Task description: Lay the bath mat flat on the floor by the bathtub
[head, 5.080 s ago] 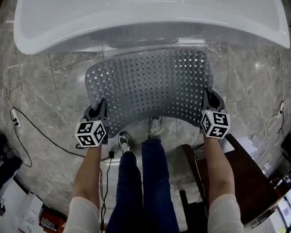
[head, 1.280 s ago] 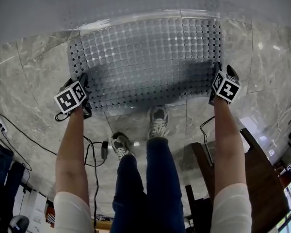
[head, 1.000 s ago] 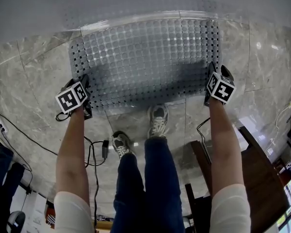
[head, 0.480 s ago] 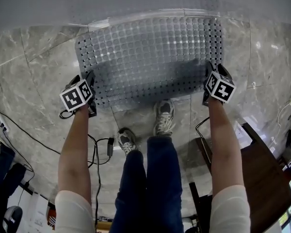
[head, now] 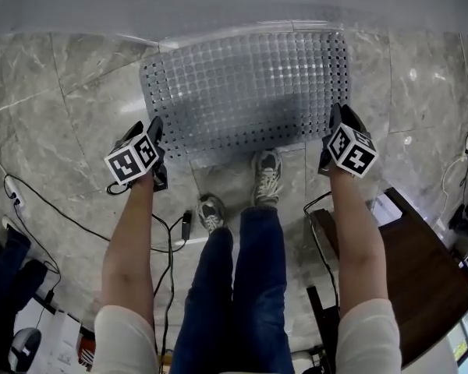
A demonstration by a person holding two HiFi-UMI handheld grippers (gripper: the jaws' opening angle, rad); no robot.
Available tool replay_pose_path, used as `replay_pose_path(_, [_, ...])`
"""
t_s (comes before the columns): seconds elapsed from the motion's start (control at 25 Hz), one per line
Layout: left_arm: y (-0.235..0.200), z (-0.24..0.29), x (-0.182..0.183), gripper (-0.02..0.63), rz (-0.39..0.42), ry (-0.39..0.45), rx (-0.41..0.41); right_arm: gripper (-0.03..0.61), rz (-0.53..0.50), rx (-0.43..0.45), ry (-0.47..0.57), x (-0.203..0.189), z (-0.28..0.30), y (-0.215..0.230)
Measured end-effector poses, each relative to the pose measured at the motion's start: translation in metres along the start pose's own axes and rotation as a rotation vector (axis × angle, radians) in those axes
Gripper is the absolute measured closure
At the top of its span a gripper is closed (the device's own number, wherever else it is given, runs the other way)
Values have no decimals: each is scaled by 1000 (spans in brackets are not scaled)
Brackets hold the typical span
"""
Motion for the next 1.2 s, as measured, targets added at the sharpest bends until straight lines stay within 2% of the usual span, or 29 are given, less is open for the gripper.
replay_pose_path(0.04, [7,-10,7,396,-1,10,-8,496,-2,9,10,9,-10,-6])
replay_pose_path(0.12, [24,-32,19,513,36,25,-39,525,-4,24,44,30,-33,-16])
replay_pose_path(0.16, [34,-42,26,543,72,30,-64,532,-2,31,63,42,-44,-21])
replay_pose_path(0.24, [55,-65,40,563,139,49,-111,541,-10,49,94,65,-64,-29])
replay_pose_path(0.32, [69,-87,56,572,161,80,-141,546,-33,69,108,85,-82,-36])
replay_pose_path(0.4, [78,-107,71,578,149,111,-159,549,-44,82,117,102,-98,-42])
replay_pose_path(0.6, [104,-156,103,581,143,169,-206,549,-48,110,141,137,-136,-54])
replay_pose_path(0.76, [131,-200,124,581,167,211,-259,549,-46,138,180,167,-172,-68])
replay_pose_path(1.2, [182,-370,170,581,199,294,-347,549,12,205,256,242,-330,-88])
Point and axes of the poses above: the fingertips, and each gripper's own axes: z forward along the fingers, y to its right, x out of its top, the point moved 1 cm from there along -z, backward along the fingers, and after that the axes turned 6 degrees about y, right-handed, at the moved point
